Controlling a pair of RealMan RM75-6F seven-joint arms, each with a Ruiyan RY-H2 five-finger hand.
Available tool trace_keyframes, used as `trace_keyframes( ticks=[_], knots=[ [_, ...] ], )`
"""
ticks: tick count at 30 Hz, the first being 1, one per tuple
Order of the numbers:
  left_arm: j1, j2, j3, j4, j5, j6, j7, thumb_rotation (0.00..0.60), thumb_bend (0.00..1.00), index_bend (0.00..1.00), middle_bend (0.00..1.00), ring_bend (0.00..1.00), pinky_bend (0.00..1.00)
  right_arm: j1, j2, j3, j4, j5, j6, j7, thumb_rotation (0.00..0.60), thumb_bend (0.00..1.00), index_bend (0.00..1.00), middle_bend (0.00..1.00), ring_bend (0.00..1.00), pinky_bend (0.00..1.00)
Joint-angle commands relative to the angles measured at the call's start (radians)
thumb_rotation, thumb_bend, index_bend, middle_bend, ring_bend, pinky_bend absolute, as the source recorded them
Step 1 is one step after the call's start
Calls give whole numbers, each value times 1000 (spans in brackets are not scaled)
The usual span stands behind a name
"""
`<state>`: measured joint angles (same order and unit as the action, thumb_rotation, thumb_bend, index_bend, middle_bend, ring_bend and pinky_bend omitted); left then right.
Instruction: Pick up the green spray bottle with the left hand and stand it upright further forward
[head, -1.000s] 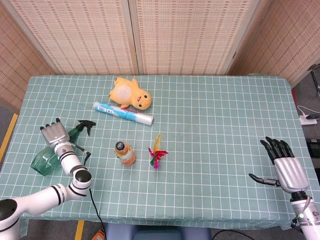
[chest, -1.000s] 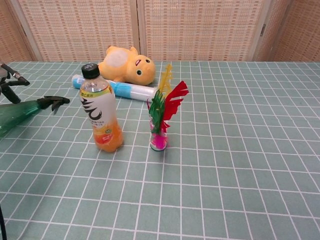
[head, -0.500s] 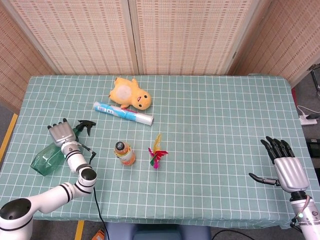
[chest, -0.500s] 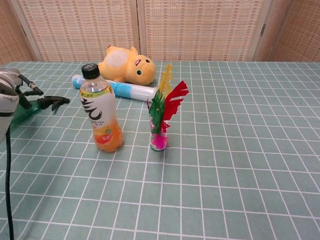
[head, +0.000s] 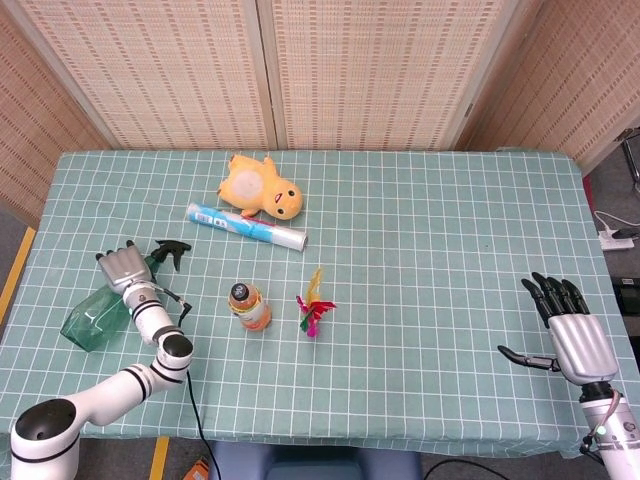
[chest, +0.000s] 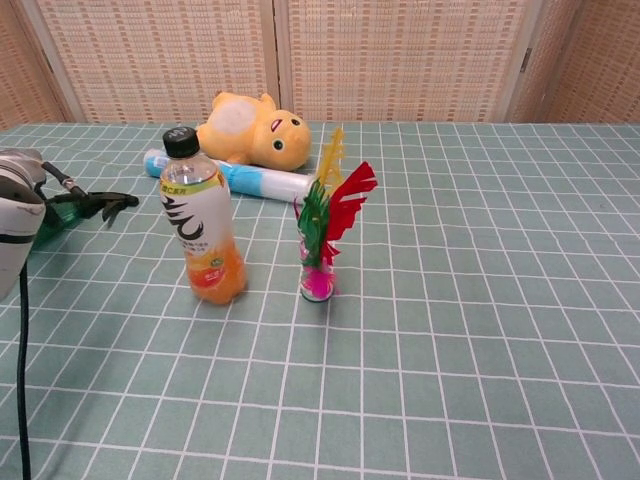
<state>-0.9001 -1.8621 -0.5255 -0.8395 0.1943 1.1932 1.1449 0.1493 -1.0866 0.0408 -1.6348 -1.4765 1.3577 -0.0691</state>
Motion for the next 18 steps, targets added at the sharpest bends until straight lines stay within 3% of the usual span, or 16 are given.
trace_keyframes(
  ticks=[1, 18],
  knots=[
    [1, -4, -4, 11, 6, -6, 4, 600, 264, 192, 307, 226, 185, 0, 0, 0, 0, 0, 0, 0, 356, 0, 0, 12, 0, 0],
    [15, -18, -27, 63, 4, -45, 43, 600, 269, 187, 311, 226, 194, 0, -2, 1, 1, -1, 3, 1, 380, 0, 0, 12, 0, 0]
  ],
)
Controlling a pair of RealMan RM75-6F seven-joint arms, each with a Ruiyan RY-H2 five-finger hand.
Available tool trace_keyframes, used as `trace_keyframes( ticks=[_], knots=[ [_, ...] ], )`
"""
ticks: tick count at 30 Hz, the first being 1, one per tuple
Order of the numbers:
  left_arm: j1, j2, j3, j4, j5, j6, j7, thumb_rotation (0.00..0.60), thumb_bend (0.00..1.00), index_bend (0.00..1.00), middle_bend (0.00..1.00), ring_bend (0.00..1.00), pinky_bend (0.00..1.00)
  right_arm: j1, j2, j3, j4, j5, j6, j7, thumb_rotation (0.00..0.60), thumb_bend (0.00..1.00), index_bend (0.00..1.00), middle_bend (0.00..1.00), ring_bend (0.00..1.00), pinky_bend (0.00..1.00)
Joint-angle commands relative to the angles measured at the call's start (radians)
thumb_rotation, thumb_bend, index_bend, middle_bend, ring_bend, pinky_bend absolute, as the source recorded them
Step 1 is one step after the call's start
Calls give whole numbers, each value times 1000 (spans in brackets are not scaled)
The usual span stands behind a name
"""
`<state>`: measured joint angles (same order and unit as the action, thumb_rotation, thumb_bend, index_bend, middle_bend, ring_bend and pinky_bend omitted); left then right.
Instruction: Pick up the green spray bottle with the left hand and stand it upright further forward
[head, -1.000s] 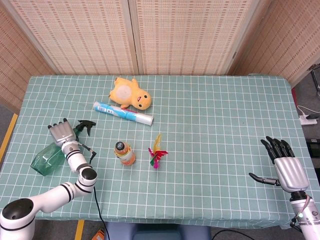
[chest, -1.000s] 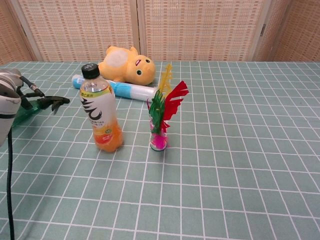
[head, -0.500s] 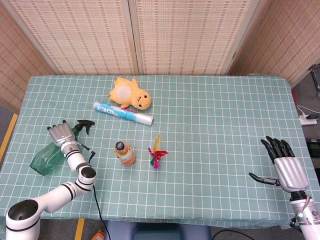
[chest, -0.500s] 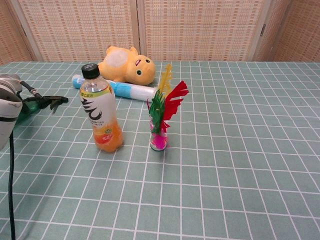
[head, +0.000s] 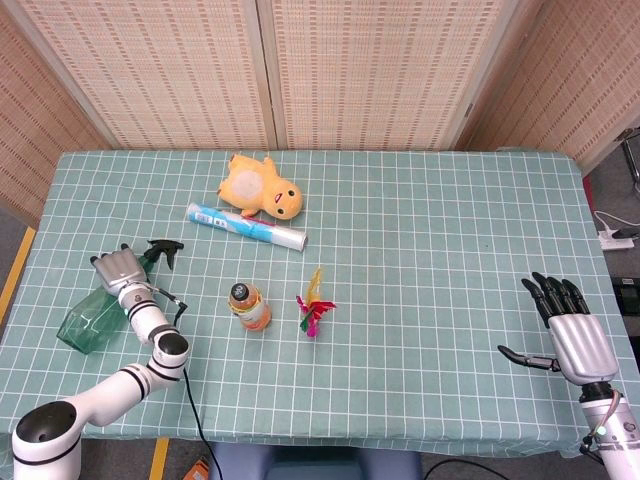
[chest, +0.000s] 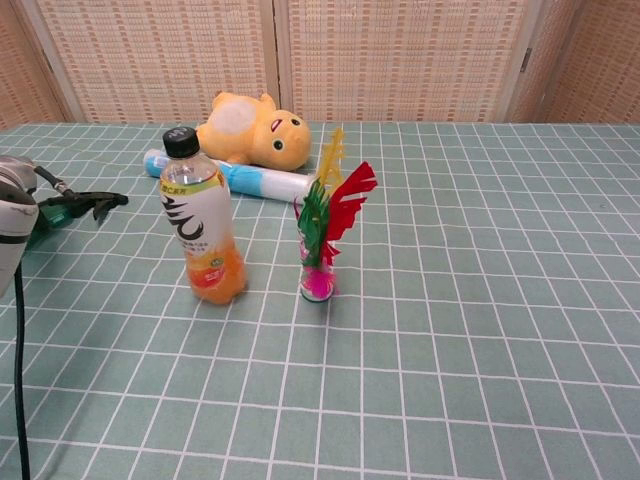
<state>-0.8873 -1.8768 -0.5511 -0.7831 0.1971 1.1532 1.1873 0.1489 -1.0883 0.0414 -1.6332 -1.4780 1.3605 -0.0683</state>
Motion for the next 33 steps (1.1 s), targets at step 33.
trace_keyframes(
  ticks=[33],
  knots=[
    [84, 226, -62, -347, 264, 81, -346, 600, 302, 357, 620, 431, 325, -1, -1, 0, -2, 3, 2, -11, 392, 0, 0, 15, 0, 0]
  ],
)
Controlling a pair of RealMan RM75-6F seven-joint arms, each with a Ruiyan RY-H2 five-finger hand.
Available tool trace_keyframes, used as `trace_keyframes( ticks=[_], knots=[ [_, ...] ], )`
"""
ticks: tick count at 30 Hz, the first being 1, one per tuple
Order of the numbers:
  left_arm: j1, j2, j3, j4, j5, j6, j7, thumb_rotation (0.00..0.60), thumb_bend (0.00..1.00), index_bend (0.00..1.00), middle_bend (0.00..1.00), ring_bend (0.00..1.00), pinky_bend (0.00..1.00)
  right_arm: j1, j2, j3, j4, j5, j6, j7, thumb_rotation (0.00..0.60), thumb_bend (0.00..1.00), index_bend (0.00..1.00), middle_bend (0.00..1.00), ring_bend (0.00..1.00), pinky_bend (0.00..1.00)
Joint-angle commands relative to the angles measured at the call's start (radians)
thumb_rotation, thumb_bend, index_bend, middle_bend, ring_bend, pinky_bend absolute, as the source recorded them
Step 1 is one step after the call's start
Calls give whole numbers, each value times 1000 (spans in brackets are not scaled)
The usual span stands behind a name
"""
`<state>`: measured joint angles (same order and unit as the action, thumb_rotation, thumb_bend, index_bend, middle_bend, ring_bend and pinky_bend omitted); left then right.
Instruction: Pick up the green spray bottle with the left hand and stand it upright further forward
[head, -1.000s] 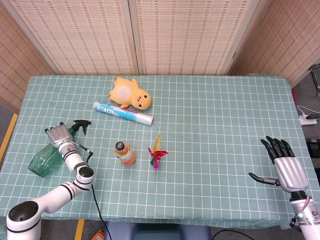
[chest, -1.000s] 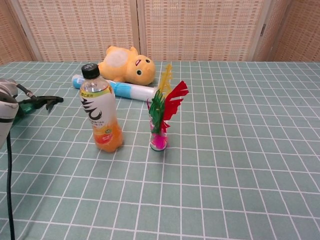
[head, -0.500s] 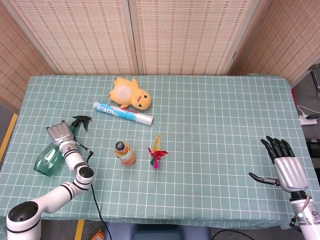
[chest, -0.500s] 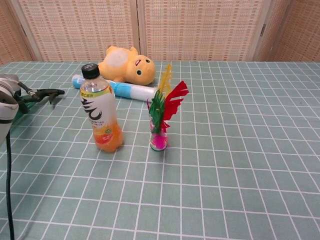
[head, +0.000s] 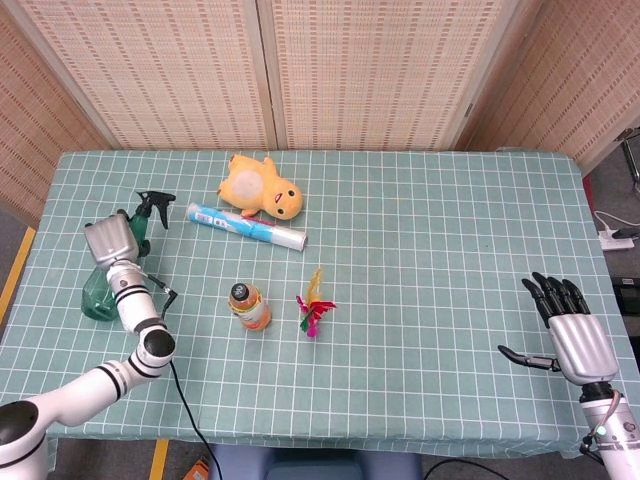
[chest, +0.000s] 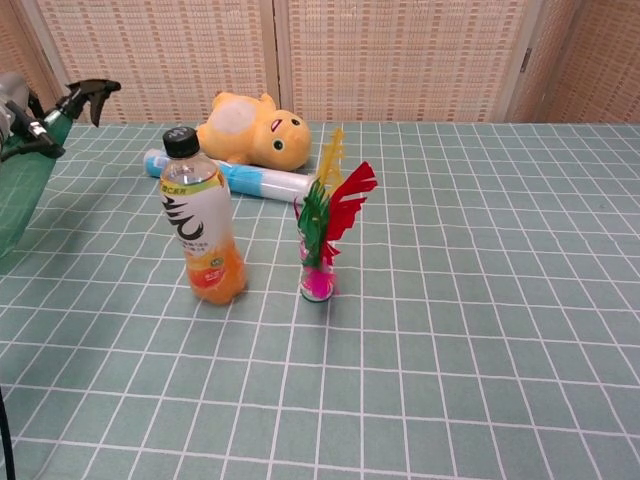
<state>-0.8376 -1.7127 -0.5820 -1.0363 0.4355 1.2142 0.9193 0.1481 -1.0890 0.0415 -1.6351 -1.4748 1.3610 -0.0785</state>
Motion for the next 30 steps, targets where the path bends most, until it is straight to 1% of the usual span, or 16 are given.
trace_keyframes(
  ticks=[1, 6, 12, 14, 16, 18, 19, 22, 25, 30],
  knots=[
    [43, 75, -41, -118, 27, 23, -103, 600, 302, 361, 625, 435, 331, -1, -1, 0, -1, 0, 2, -2, 392, 0, 0, 15, 0, 0],
    [93, 133, -90, -221, 31, 23, -253, 600, 303, 371, 645, 455, 341, -3, -3, 1, -1, 2, 5, -8, 395, 0, 0, 15, 0, 0],
    [139, 189, -150, -300, -25, -28, -394, 600, 303, 372, 653, 464, 324, -3, -4, 2, -5, 5, 6, -18, 396, 0, 4, 15, 0, 0],
    [151, 203, -161, -315, -14, -53, -458, 600, 304, 373, 653, 464, 310, -4, -5, 3, -6, 8, 6, -22, 397, 0, 8, 15, 0, 0],
    [160, 204, -162, -315, 22, -73, -536, 600, 304, 371, 654, 463, 300, -4, -5, 3, -7, 8, 8, -25, 399, 0, 13, 15, 0, 0],
    [165, 194, -154, -300, 76, -84, -611, 600, 303, 370, 654, 463, 293, -6, -6, 3, -6, 6, 11, -24, 401, 0, 20, 17, 0, 0],
    [166, 181, -142, -281, 122, -86, -664, 600, 303, 370, 655, 463, 288, -6, -6, 3, -6, 7, 11, -25, 402, 0, 24, 18, 0, 0],
    [159, 144, -117, -220, 212, -87, -771, 600, 303, 368, 655, 462, 282, -5, -5, 4, -11, 14, 6, -35, 403, 0, 26, 22, 0, 0],
    [132, 94, -102, -119, 295, -85, -886, 600, 303, 357, 653, 452, 274, -4, -5, 7, -20, 27, 0, -54, 403, 0, 26, 22, 0, 0],
    [84, 29, -94, 33, 388, -81, -1041, 600, 304, 327, 631, 423, 242, -2, -3, 9, -33, 44, -8, -75, 404, 0, 26, 22, 0, 0]
  ],
)
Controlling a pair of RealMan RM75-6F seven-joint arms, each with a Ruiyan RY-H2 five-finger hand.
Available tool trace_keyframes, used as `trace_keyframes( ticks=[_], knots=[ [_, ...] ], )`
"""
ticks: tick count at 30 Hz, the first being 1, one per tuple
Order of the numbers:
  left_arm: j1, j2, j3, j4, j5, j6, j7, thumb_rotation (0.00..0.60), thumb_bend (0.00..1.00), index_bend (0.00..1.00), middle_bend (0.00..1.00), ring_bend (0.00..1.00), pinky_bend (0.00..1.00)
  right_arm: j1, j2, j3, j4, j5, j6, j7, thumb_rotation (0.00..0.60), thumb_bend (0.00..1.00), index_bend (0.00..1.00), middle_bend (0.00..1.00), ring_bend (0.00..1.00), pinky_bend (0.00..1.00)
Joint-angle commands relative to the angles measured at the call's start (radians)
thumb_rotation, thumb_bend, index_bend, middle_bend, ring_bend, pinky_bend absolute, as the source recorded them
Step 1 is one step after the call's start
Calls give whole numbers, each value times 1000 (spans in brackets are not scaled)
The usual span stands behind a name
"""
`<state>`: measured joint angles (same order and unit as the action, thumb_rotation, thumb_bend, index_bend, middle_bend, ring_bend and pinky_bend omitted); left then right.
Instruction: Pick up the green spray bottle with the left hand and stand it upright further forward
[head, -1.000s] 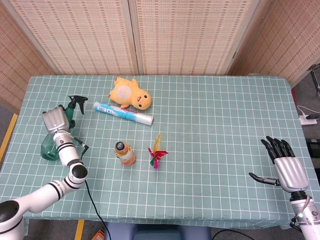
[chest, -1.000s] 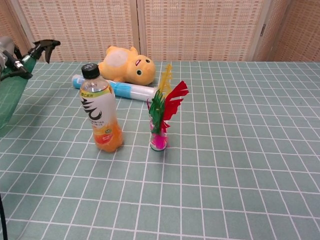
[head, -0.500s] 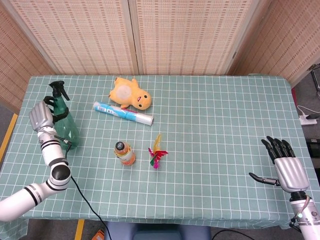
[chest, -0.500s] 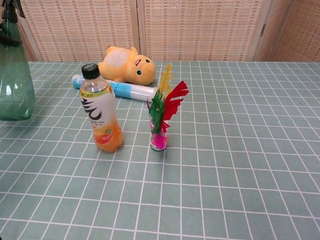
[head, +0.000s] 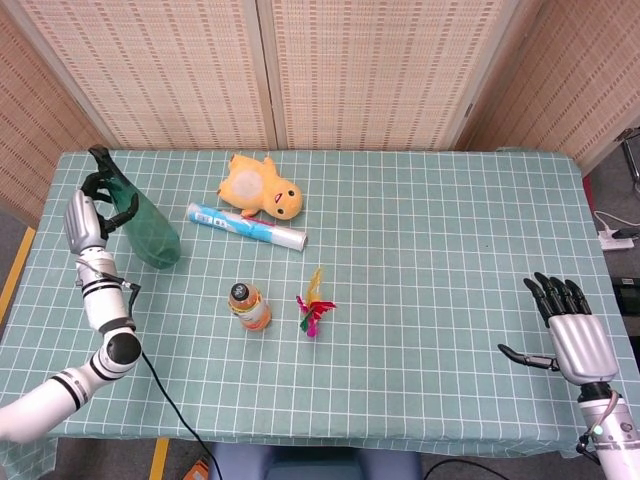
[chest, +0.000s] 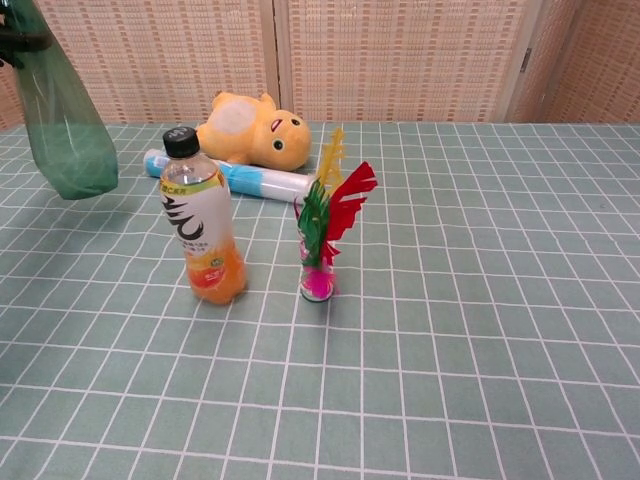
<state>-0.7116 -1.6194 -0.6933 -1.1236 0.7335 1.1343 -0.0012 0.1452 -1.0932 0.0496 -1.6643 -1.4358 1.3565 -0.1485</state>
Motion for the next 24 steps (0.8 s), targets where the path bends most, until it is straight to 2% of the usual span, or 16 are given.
trace_keyframes(
  ticks=[1, 7, 14, 24],
  knots=[
    [-51, -77, 20, 150, 106, 0, -147, 600, 304, 326, 630, 421, 237, 1, 2, 1, -6, 8, -6, -8, 403, 0, 26, 22, 0, 0],
    [-104, -167, 29, 356, 159, -25, -328, 600, 304, 319, 628, 415, 210, 5, 12, 1, -21, 24, -22, -22, 403, 0, 32, 22, 0, 0],
    [-154, -252, 49, 586, 187, -98, -473, 600, 300, 298, 612, 397, 198, 12, 22, -1, -37, 35, -41, -33, 404, 0, 40, 22, 0, 0],
    [-208, -305, 85, 763, 249, -120, -621, 600, 288, 281, 610, 383, 187, 15, 19, 2, -48, 49, -42, -63, 405, 0, 42, 22, 0, 0]
  ],
)
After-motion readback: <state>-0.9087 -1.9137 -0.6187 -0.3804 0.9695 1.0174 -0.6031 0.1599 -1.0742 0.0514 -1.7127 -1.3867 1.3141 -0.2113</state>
